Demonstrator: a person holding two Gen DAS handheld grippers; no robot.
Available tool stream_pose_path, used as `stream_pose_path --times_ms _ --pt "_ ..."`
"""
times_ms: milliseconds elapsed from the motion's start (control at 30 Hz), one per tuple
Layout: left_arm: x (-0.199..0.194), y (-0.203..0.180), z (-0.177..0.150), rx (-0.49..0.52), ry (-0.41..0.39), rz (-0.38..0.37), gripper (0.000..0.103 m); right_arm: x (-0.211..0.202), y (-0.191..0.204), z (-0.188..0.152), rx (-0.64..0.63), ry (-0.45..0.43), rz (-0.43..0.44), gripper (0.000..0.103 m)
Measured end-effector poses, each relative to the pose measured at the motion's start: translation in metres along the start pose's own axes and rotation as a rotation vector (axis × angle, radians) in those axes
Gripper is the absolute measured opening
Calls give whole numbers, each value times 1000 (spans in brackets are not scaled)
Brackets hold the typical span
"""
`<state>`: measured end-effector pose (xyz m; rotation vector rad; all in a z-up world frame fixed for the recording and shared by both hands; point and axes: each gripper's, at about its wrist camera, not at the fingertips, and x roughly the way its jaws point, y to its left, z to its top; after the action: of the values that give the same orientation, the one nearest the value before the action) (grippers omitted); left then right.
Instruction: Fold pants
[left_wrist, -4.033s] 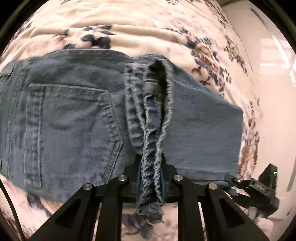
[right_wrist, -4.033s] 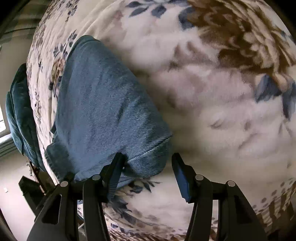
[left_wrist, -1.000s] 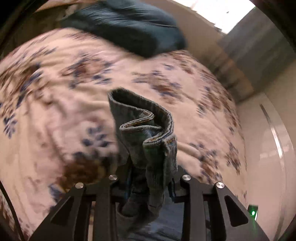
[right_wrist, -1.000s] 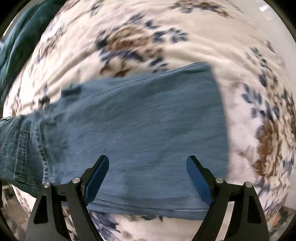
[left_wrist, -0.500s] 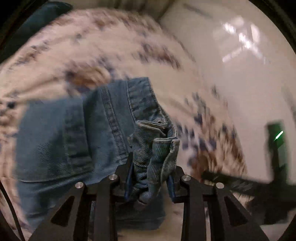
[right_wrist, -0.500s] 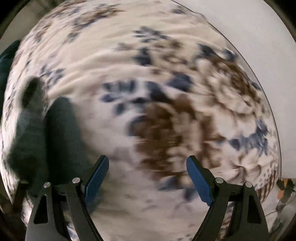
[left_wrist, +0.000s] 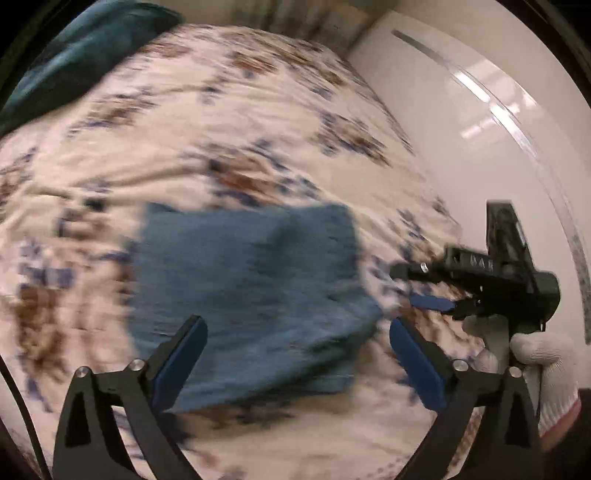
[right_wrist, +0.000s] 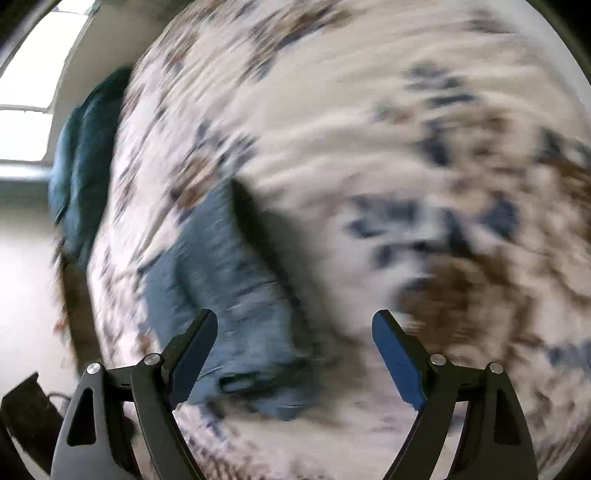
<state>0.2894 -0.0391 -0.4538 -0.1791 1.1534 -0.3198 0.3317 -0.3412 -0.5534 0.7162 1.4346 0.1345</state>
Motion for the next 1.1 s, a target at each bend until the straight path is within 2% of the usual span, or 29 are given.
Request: stream_pose_path --times_ms 33,133,167,200,233,400,533,600,667,767,833,867,900,1000,1100 --pt "1 23 4 -34 -9 75 101 16 4 4 -18 52 6 88" --pt "23 73 10 -140 41 169 101 55 2 5 -18 159 -8 85" --pt "36 93 10 -195 73 186 101 64 1 2 -15 176 9 64" --pt "43 102 8 -219 93 185 101 68 -1 -1 -18 174 -28 42" --pt "52 112 7 -246 116 187 101 67 -2 -5 -20 154 -33 37" --pt "68 117 -2 -264 157 180 101 15 13 -41 -24 73 -11 31" --pt "75 105 -5 -217 177 181 101 -4 10 -67 -20 80 -46 23" --pt "81 103 -7 -209 201 179 102 1 -1 -84 18 94 -70 23" --pt "83 105 -4 -208 211 172 101 18 -22 -85 58 118 -83 24" --pt "76 103 8 -184 181 193 101 38 -41 -80 93 158 -89 40" --pt "73 102 17 -170 155 196 101 32 -45 -73 102 178 -106 62" --pt "74 103 21 -164 152 190 101 24 -42 -70 94 161 -122 66" --pt "79 104 23 -166 158 180 101 9 -35 -66 67 130 -158 69" --pt "95 114 15 -212 209 153 102 -23 3 -47 -37 33 -256 69" --pt "96 126 5 -305 207 102 102 -26 73 -14 -232 11 -200 69"
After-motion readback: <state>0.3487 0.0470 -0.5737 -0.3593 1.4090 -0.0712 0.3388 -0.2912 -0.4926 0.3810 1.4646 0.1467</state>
